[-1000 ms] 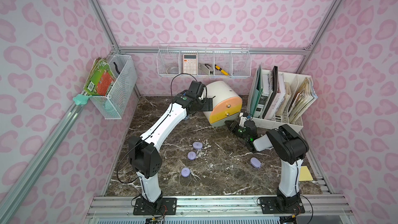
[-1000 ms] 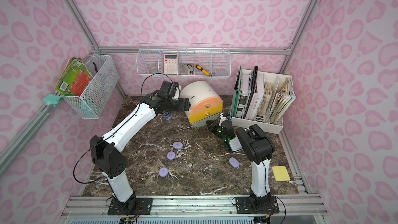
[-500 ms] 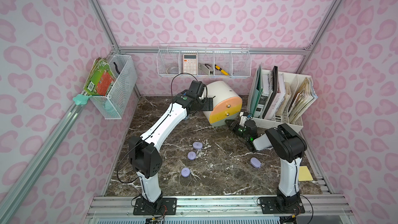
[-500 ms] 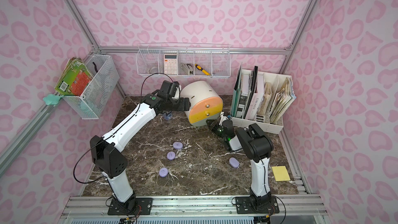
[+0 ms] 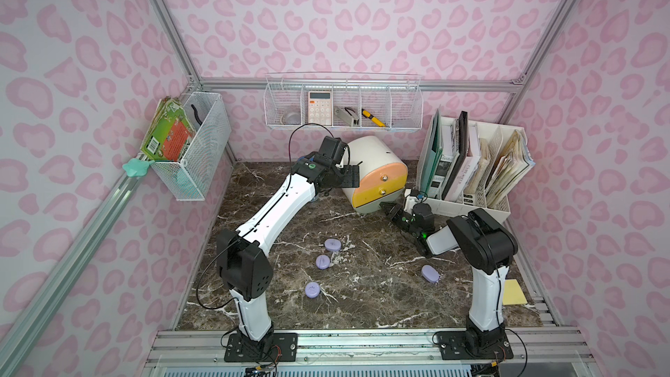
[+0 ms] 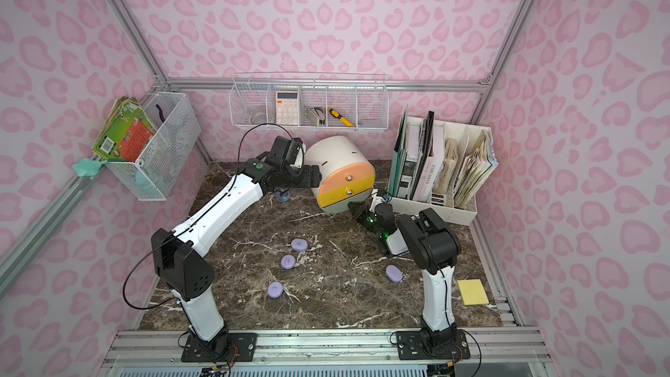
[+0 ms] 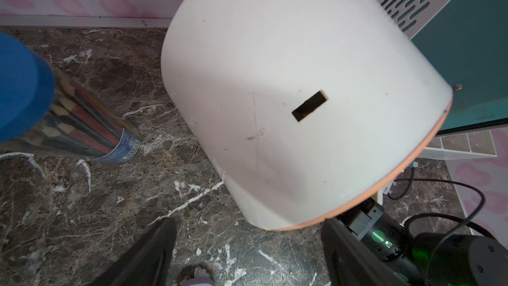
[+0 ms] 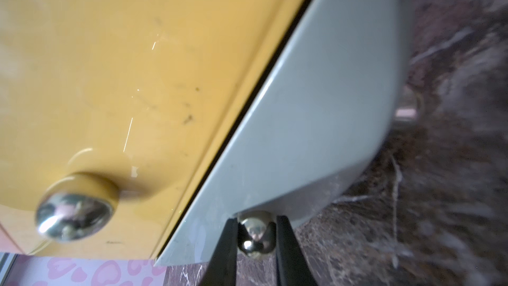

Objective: Put the bluetooth earphones in the drawer according to color
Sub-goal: Open the drawer in the storage box.

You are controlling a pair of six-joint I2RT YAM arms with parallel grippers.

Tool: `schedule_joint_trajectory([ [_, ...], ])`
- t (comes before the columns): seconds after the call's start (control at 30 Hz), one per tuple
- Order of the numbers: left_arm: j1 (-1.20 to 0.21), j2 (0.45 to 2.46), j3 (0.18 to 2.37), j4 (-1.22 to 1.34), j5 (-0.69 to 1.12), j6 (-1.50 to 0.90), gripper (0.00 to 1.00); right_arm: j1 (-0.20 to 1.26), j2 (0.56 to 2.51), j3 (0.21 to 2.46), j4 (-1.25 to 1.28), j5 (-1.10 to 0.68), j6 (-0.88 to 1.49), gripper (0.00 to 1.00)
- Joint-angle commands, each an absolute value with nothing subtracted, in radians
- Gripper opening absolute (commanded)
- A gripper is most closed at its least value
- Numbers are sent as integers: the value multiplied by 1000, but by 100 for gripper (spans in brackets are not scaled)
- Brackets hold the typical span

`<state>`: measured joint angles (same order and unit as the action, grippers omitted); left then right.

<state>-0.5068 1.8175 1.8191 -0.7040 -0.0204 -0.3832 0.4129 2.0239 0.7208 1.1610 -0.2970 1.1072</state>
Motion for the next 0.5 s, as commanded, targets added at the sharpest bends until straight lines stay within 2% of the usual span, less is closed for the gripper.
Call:
schedule_joint_trajectory([
  [0.0, -519, 1792, 1807, -709, -38, -379, 88, 420, 1999, 683, 1190, -283, 1114, 13],
  [0.47, -574, 1708, 1728, -697, -75, -400, 88, 462, 1886, 468, 1252, -256, 1112, 12],
])
